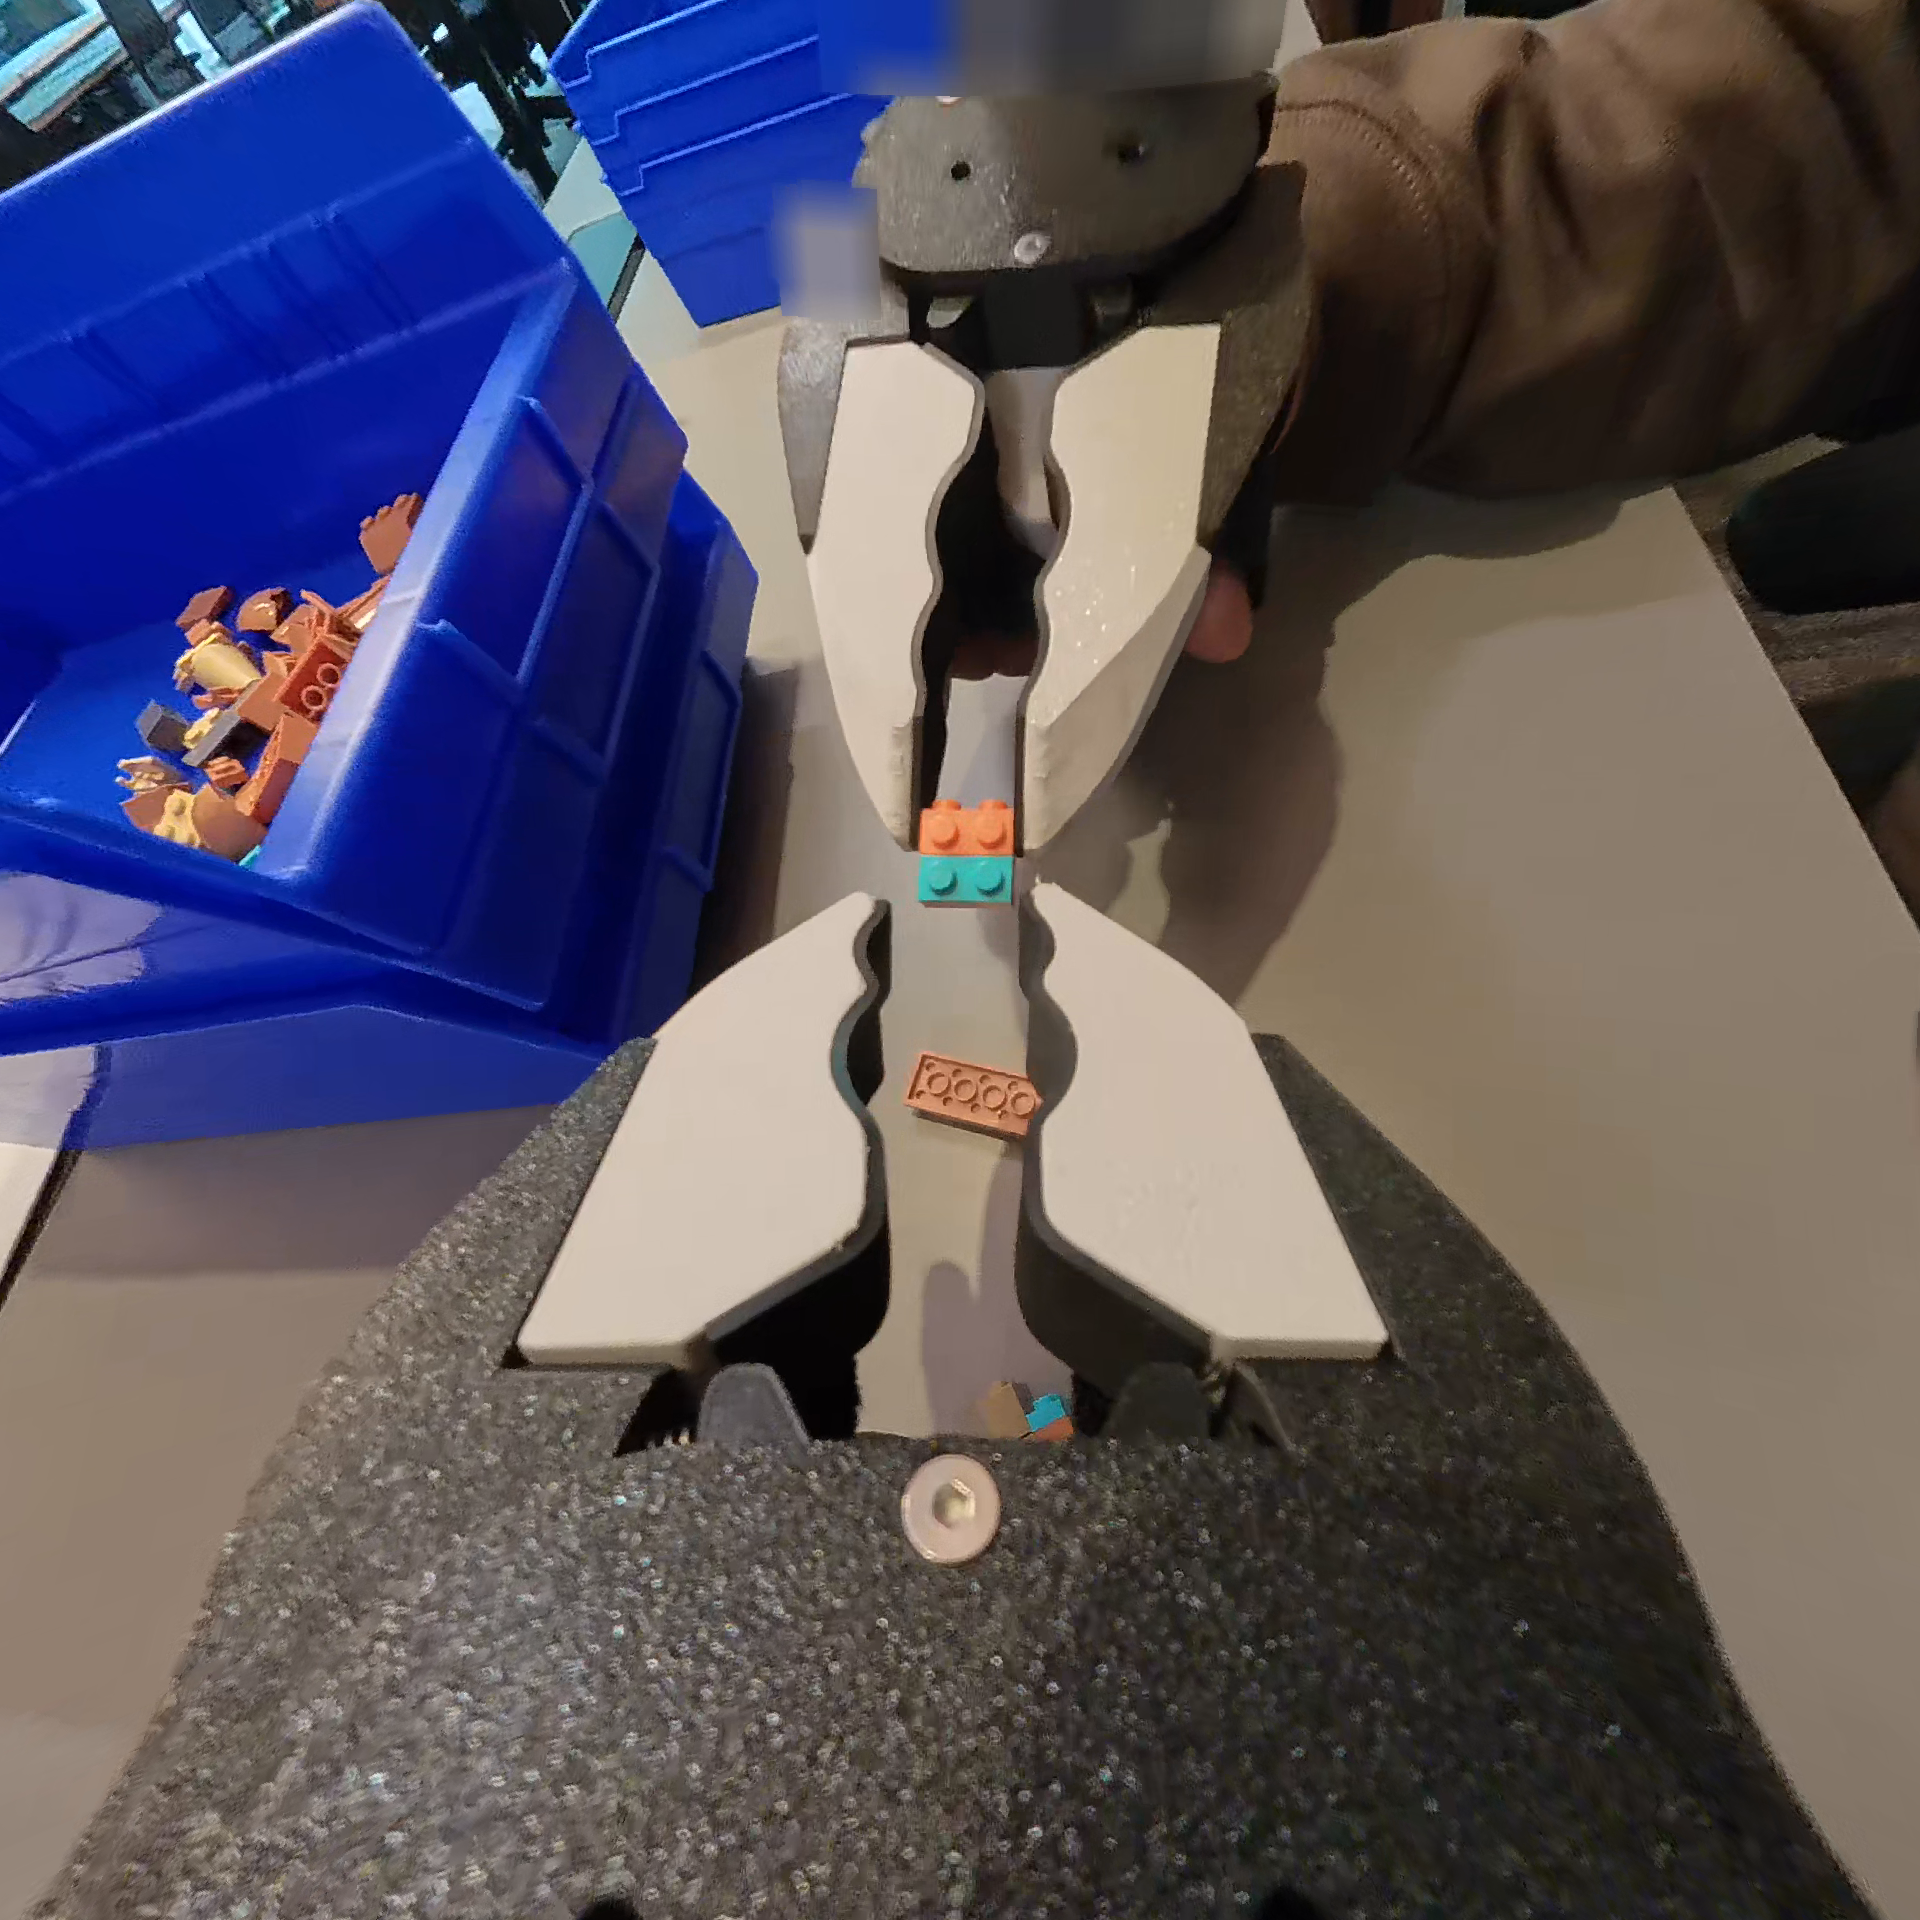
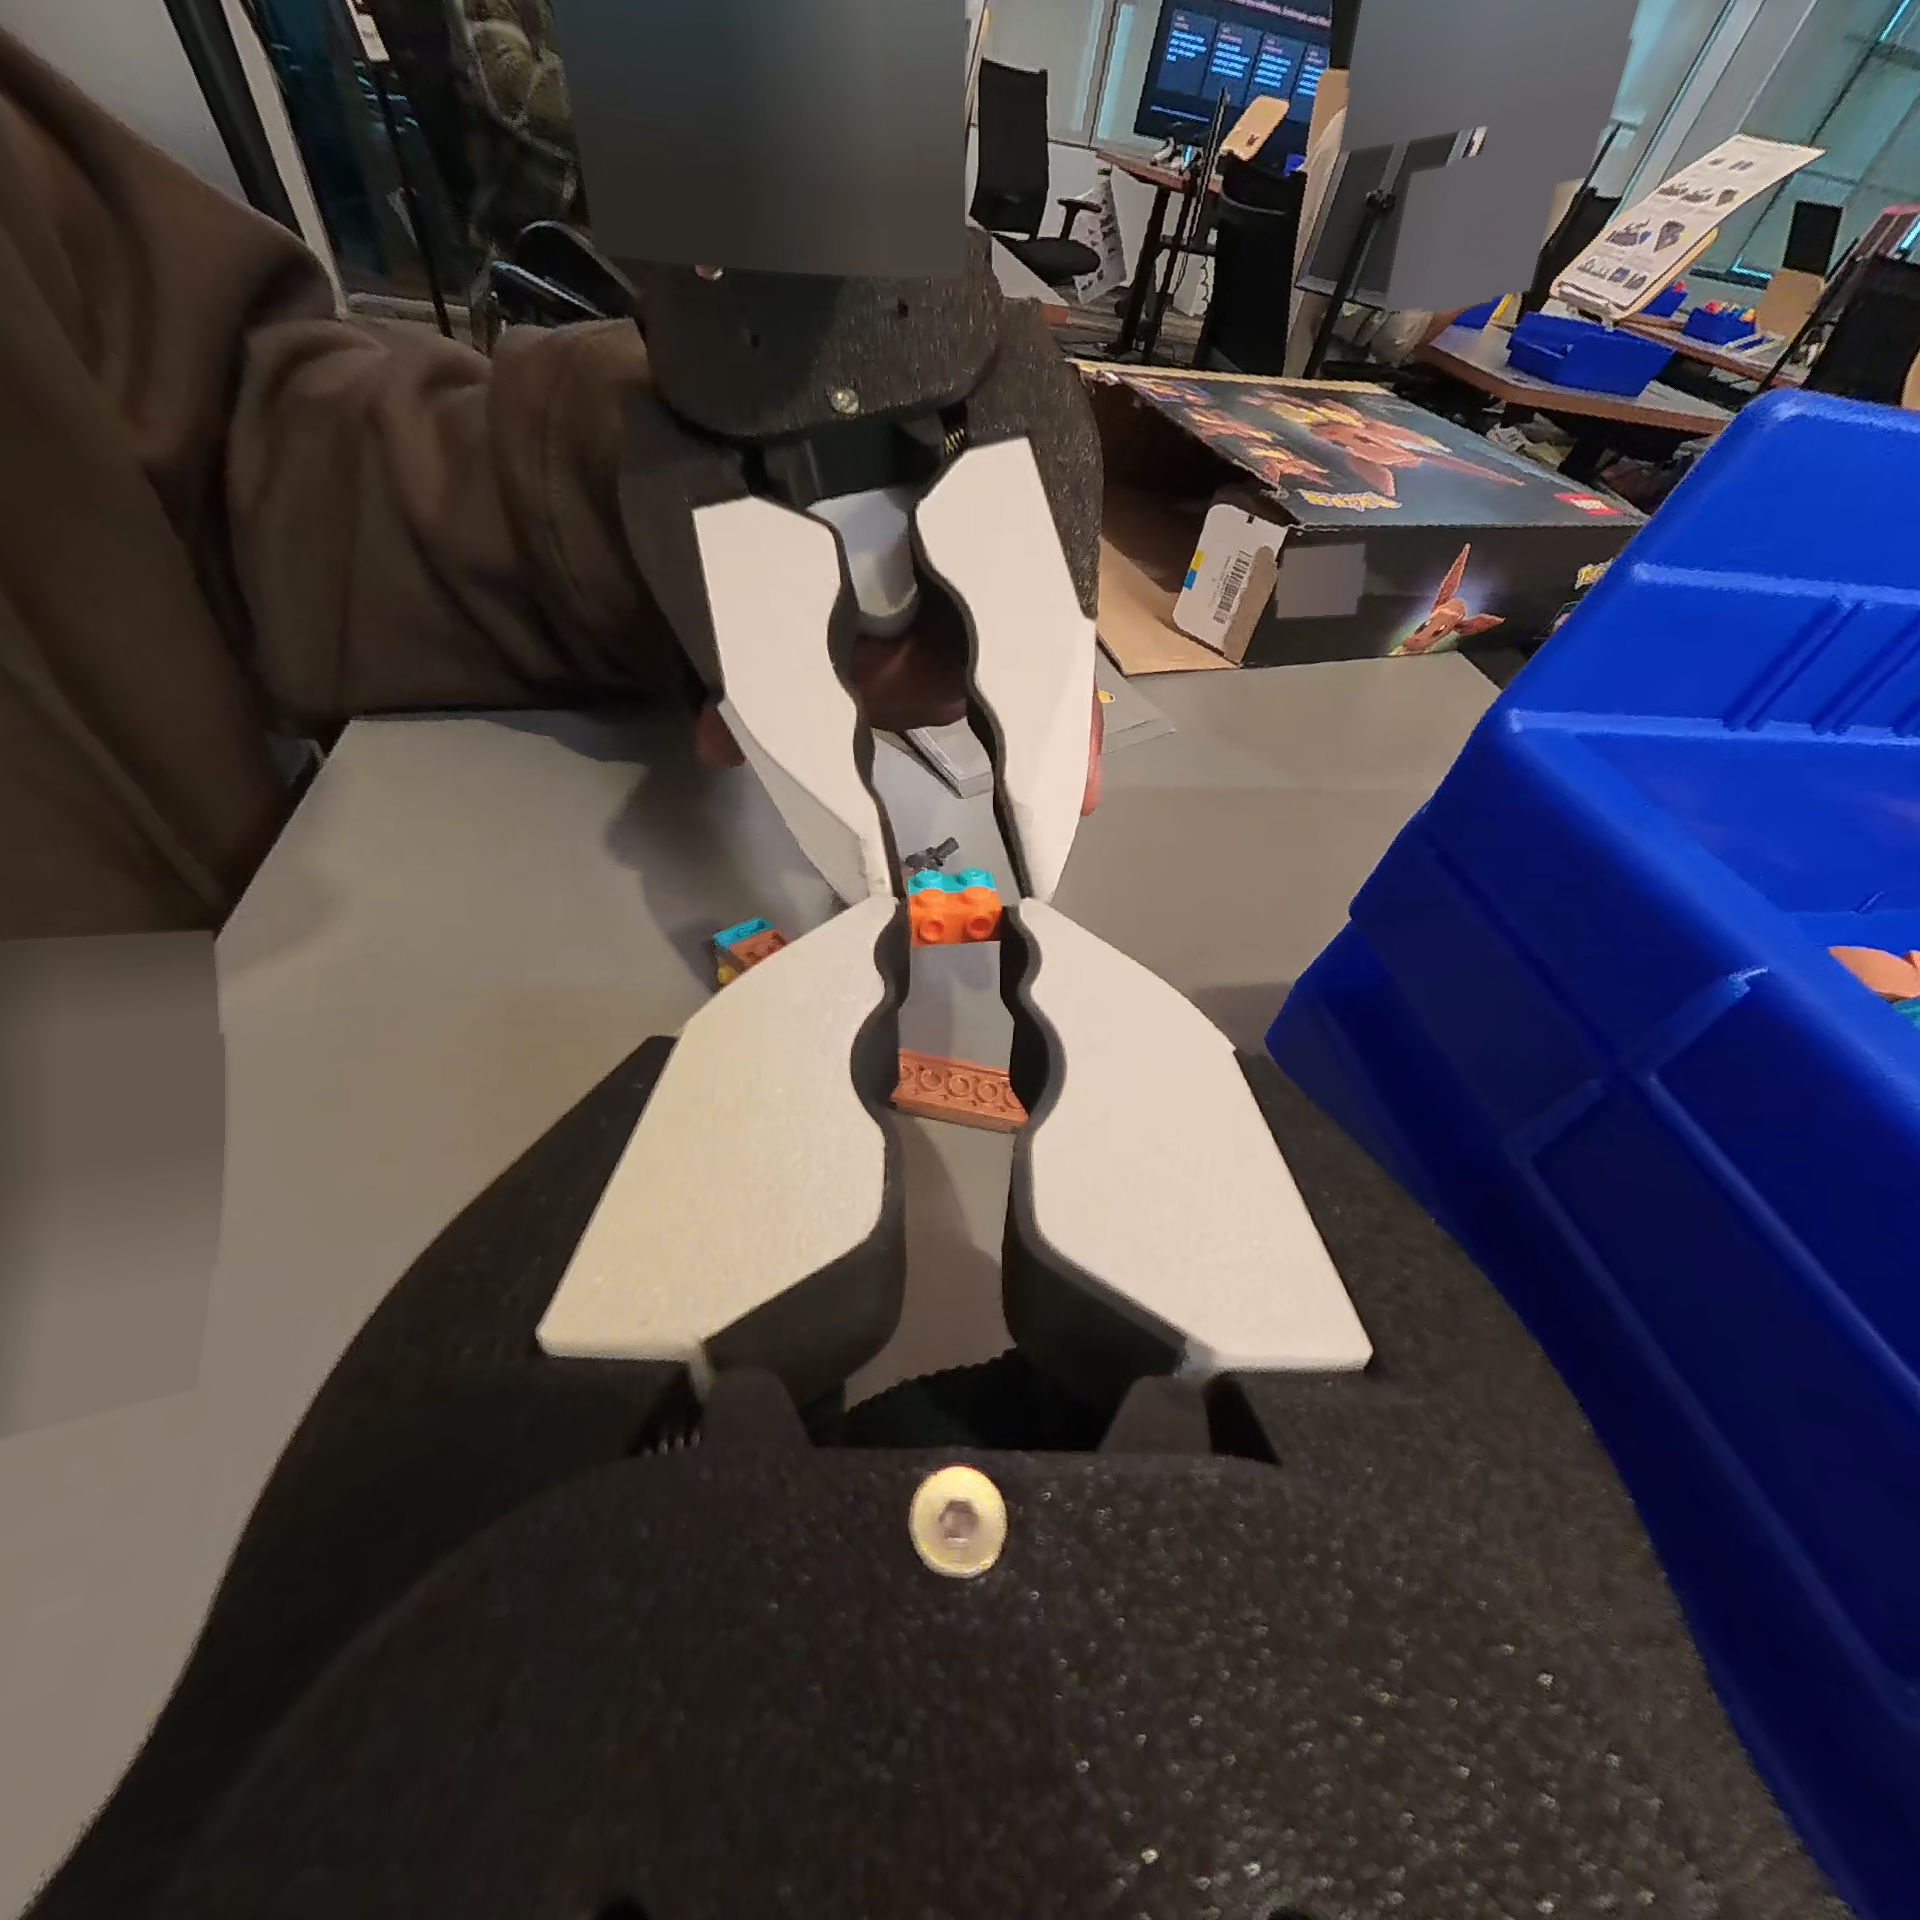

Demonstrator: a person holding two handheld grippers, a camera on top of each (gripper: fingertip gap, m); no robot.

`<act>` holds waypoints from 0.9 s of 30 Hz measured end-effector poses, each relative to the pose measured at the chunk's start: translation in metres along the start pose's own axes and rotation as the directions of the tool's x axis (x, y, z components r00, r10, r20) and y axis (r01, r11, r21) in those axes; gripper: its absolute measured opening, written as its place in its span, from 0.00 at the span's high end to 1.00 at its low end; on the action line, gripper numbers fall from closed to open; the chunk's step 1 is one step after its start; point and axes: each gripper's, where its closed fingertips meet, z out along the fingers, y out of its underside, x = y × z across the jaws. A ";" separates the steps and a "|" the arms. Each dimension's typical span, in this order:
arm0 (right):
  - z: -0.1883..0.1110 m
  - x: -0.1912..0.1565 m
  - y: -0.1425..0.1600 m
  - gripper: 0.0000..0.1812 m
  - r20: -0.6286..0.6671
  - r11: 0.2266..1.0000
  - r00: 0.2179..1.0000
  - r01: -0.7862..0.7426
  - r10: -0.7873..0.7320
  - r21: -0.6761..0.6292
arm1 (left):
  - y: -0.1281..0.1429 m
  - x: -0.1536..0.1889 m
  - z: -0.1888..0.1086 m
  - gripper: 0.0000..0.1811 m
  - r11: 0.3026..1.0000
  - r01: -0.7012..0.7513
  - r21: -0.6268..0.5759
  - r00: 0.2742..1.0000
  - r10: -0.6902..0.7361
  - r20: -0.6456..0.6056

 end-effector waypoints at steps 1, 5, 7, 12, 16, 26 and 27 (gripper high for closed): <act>0.000 0.000 0.000 0.91 -0.001 1.000 1.000 0.006 -0.006 -0.002 | -0.001 0.001 0.000 0.87 1.000 -0.007 0.004 1.000 0.007 -0.007; 0.000 -0.003 0.001 0.91 0.005 0.999 1.000 0.030 -0.030 -0.018 | -0.003 0.005 -0.003 0.89 0.999 -0.027 0.020 0.999 0.028 -0.027; 0.001 -0.005 0.002 0.91 0.011 0.998 0.999 0.046 -0.046 -0.031 | -0.005 0.007 -0.004 0.90 0.999 -0.037 0.031 0.999 0.038 -0.038; 0.002 -0.009 0.005 0.91 0.019 0.995 0.996 0.087 -0.086 -0.055 | -0.002 0.012 -0.001 0.91 0.998 -0.067 0.010 0.996 0.068 -0.050; 0.002 -0.009 0.003 0.91 0.015 0.995 0.996 0.090 -0.090 -0.040 | -0.004 0.010 -0.002 0.91 0.997 -0.068 0.021 0.997 0.069 -0.045; -0.004 -0.013 -0.010 0.91 0.025 0.993 0.994 0.102 -0.104 0.054 | -0.025 0.006 -0.014 0.91 0.903 0.386 0.191 0.900 -0.323 -0.291; -0.004 -0.013 -0.007 0.91 0.021 0.992 0.992 0.121 -0.122 0.041 | -0.026 0.002 -0.016 0.91 0.878 0.435 0.198 0.878 -0.365 -0.311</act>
